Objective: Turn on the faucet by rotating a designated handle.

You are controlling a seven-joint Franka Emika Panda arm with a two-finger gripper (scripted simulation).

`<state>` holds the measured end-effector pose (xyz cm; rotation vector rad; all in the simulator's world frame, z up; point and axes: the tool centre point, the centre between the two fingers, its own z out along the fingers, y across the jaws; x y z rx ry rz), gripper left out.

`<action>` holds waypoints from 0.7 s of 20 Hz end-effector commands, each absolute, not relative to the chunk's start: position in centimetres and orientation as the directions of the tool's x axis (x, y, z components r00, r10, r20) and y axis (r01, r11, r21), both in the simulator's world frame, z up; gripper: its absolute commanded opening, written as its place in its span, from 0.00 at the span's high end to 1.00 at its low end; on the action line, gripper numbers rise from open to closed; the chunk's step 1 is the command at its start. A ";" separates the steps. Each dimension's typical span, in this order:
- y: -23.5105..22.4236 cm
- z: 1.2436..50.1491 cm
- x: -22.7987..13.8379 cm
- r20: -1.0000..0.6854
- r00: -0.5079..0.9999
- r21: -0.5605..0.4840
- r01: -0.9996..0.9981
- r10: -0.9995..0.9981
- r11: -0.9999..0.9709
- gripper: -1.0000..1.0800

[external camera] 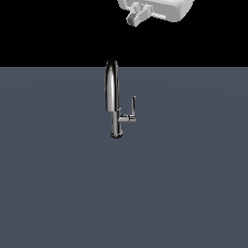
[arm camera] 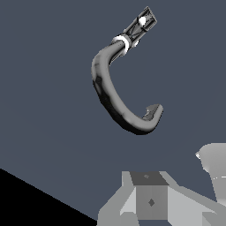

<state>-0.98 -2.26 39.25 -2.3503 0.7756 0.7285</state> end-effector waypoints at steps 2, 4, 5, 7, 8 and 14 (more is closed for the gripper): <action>-2.7 37.6 0.8 -0.693 0.630 -0.330 -0.710 -0.351 -0.623 1.00; -2.9 36.5 1.7 -0.725 0.596 -0.327 -0.740 -0.346 -0.588 1.00; -3.0 36.0 2.2 -0.741 0.578 -0.325 -0.755 -0.342 -0.570 1.00; -3.3 34.9 3.1 -0.772 0.541 -0.319 -0.784 -0.333 -0.533 1.00; -3.4 34.3 3.6 -0.788 0.522 -0.315 -0.798 -0.328 -0.513 1.00; -4.0 30.3 6.2 -0.874 0.397 -0.276 -0.880 -0.279 -0.388 1.00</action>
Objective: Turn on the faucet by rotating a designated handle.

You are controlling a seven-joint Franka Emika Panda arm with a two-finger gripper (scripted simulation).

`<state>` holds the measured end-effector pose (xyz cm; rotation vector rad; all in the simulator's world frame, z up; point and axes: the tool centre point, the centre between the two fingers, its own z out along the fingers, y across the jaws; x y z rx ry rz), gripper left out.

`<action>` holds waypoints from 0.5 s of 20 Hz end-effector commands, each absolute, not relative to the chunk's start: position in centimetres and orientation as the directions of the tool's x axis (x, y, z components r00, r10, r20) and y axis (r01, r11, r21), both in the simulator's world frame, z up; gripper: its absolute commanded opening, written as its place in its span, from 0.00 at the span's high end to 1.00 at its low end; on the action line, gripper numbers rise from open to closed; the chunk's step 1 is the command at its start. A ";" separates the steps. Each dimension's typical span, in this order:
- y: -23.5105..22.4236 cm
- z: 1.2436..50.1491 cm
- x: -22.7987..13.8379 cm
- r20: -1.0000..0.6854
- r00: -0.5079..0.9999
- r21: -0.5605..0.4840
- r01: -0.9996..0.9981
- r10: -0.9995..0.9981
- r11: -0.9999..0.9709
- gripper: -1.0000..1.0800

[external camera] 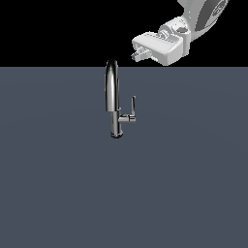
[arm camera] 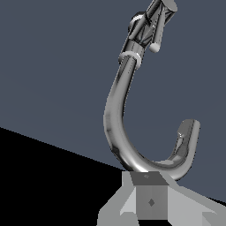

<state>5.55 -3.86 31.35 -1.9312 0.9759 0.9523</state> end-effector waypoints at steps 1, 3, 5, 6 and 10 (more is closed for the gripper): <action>-4.1 29.6 6.6 -0.888 0.375 -0.266 -0.892 -0.268 -0.365 1.00; -4.3 28.0 7.4 -0.913 0.328 -0.244 -0.916 -0.243 -0.318 1.00; -4.4 26.3 8.2 -0.936 0.280 -0.218 -0.938 -0.215 -0.269 1.00; -4.4 25.5 8.5 -0.946 0.256 -0.205 -0.948 -0.200 -0.245 1.00; -4.5 22.4 9.6 -0.976 0.169 -0.147 -0.976 -0.139 -0.158 1.00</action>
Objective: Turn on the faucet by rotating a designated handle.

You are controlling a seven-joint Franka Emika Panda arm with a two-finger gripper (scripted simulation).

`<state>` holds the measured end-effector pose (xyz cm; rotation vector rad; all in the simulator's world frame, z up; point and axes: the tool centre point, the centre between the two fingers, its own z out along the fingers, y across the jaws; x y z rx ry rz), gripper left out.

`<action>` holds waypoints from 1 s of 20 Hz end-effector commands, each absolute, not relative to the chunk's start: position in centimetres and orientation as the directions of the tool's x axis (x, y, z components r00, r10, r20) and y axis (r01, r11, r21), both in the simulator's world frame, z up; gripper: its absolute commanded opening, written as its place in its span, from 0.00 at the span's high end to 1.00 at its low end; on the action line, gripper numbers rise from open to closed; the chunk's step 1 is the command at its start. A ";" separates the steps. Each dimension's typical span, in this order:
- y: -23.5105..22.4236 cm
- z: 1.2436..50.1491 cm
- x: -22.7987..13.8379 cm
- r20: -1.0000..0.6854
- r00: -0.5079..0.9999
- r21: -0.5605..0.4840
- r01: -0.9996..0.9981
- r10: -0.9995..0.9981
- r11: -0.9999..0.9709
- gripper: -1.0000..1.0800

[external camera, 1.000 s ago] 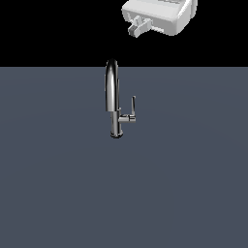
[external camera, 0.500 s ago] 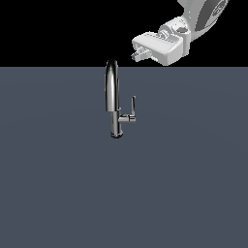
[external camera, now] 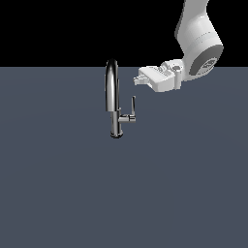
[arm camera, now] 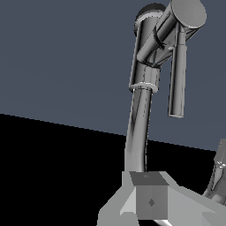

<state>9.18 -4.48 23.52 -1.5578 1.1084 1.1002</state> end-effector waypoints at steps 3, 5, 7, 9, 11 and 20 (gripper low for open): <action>-4.4 20.3 10.2 -0.989 0.115 -0.105 -0.989 -0.096 -0.104 1.00; -4.2 19.1 10.5 -0.994 0.085 -0.080 -0.994 -0.069 -0.074 1.00; -4.1 18.1 10.7 -0.997 0.060 -0.058 -0.997 -0.047 -0.049 1.00; -4.0 17.3 10.9 -0.999 0.040 -0.039 -0.999 -0.028 -0.029 1.00; -3.9 16.7 11.0 -1.000 0.026 -0.026 -1.000 -0.014 -0.015 1.00; -3.7 16.1 11.0 -1.000 0.013 -0.013 -1.000 0.000 -0.002 1.00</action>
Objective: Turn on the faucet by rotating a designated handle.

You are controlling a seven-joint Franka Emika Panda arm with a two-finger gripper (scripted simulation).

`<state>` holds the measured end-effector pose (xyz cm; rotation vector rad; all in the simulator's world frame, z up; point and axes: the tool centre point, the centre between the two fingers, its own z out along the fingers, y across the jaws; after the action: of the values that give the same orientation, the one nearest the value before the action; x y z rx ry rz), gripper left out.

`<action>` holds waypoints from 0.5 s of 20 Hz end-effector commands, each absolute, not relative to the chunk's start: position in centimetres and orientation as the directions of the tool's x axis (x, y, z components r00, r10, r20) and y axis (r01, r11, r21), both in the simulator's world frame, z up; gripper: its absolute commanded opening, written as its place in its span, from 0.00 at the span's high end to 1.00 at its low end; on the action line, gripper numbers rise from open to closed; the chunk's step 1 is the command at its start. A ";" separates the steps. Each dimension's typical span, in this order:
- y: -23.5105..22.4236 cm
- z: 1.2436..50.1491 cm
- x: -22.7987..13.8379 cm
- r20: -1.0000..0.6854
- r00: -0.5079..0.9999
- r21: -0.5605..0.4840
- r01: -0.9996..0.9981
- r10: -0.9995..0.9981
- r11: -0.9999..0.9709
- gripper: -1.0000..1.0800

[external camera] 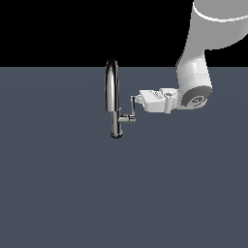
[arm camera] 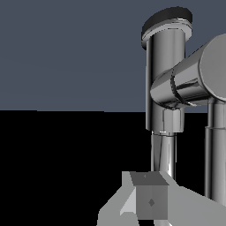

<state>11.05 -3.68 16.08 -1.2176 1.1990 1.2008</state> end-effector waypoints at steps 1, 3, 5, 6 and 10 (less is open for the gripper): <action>-3.7 16.1 10.8 -1.000 0.013 -0.013 -1.000 0.000 -0.002 1.00; -3.7 16.1 10.4 -1.000 0.013 -0.013 -1.000 0.000 -0.002 1.00; -3.7 16.2 10.0 -1.000 0.013 -0.013 -1.000 0.000 -0.002 1.00; -3.7 16.2 9.8 -1.000 0.013 -0.013 -1.000 0.000 -0.002 1.00; -3.7 16.3 8.9 -1.000 0.013 -0.013 -1.000 0.000 -0.002 1.00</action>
<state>9.28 -3.68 16.26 -1.2170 1.1994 1.2009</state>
